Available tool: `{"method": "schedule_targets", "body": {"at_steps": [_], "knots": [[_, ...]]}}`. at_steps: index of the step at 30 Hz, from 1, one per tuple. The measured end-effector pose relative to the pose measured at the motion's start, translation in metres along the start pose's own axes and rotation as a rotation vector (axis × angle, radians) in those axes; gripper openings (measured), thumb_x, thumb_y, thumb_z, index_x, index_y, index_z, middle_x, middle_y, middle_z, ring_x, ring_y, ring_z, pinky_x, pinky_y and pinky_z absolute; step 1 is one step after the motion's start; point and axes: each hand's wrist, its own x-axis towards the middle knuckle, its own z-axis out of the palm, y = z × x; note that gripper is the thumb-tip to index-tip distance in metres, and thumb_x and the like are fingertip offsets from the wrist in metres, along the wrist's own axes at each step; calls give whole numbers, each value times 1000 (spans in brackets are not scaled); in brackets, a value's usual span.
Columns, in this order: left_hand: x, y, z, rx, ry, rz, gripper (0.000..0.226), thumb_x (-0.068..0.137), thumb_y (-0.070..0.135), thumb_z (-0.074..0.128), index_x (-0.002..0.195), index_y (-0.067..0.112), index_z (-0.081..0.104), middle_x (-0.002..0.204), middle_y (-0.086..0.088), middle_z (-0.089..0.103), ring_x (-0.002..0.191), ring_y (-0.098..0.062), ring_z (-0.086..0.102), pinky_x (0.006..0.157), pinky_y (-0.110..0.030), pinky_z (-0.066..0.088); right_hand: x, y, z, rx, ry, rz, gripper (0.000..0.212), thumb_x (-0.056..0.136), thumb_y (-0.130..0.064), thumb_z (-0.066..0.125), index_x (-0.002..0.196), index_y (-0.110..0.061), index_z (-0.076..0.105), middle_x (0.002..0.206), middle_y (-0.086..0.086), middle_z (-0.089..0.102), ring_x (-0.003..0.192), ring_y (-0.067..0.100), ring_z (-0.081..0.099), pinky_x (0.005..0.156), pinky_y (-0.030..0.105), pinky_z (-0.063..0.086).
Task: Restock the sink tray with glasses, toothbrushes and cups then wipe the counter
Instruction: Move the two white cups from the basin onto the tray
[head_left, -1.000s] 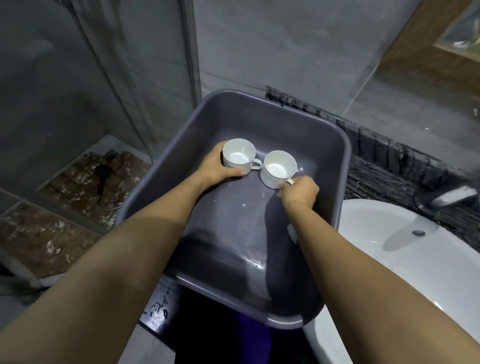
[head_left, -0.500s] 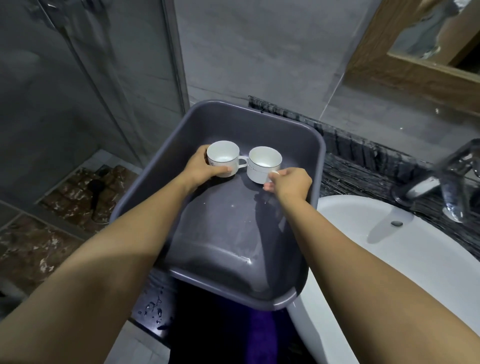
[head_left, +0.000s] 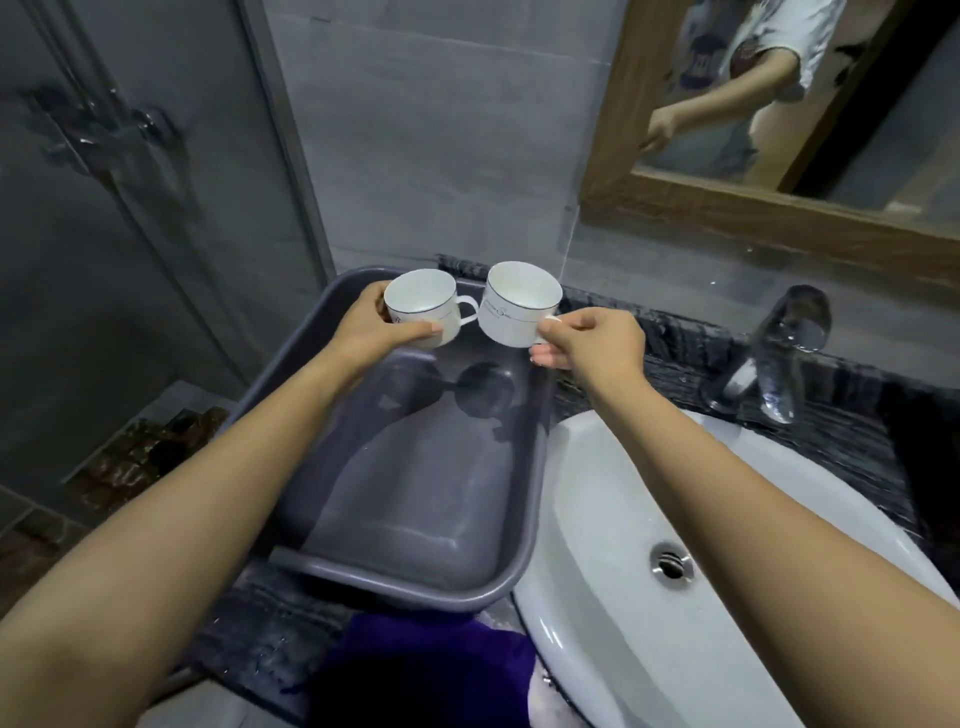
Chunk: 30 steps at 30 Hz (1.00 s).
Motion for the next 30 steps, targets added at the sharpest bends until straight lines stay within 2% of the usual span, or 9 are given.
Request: {"method": "schedule_targets", "body": {"at_steps": [4, 7, 11, 16, 20, 23, 30], "knots": [[-9, 39, 36, -68, -72, 53, 60, 66, 8, 79, 118, 15, 49, 107, 9, 61, 93, 3, 58, 67, -5, 49, -10, -16, -59, 38, 31, -58, 8, 84, -3, 66, 77, 1, 66, 63, 10, 65, 42, 7, 65, 51, 17, 57], [-16, 65, 70, -104, -134, 90, 56, 68, 7, 78, 115, 18, 49, 105, 12, 61, 93, 2, 58, 67, -7, 48, -18, -25, -105, 30, 69, -107, 8, 84, -4, 65, 83, 4, 67, 65, 13, 65, 45, 7, 65, 55, 19, 58], [-33, 102, 128, -124, -250, 147, 60, 68, 11, 79, 119, 18, 48, 111, 11, 60, 99, -1, 58, 68, -9, 50, -28, -28, -177, 4, 159, -138, 8, 84, -10, 67, 80, -4, 69, 69, 14, 71, 57, 16, 71, 70, 30, 60], [-63, 128, 208, -139, -366, 164, 65, 62, 16, 83, 118, 21, 49, 112, 12, 60, 102, -3, 59, 73, -15, 50, -46, -20, -265, 42, 254, -156, 7, 85, -8, 66, 78, -7, 67, 68, 13, 69, 55, 15, 70, 67, 27, 60], [-87, 139, 275, -143, -435, 155, 61, 66, 12, 80, 117, 21, 48, 108, 13, 59, 100, -2, 58, 72, -16, 49, -59, 1, -335, 44, 338, -159, 6, 85, -7, 65, 85, -2, 69, 68, 14, 69, 55, 16, 69, 63, 24, 59], [-103, 139, 322, -160, -478, 124, 63, 63, 13, 82, 116, 21, 48, 111, 9, 59, 102, -7, 58, 75, -19, 48, -65, 25, -388, 40, 396, -148, 11, 86, -5, 64, 76, -9, 68, 68, 14, 68, 54, 13, 68, 59, 20, 59], [-137, 127, 411, -171, -534, 52, 81, 46, 25, 86, 117, 18, 49, 111, 6, 61, 101, -8, 59, 74, -19, 48, -56, 103, -494, -24, 504, -68, 9, 87, -2, 60, 86, 1, 69, 67, 10, 67, 49, 8, 68, 55, 17, 58]]}}
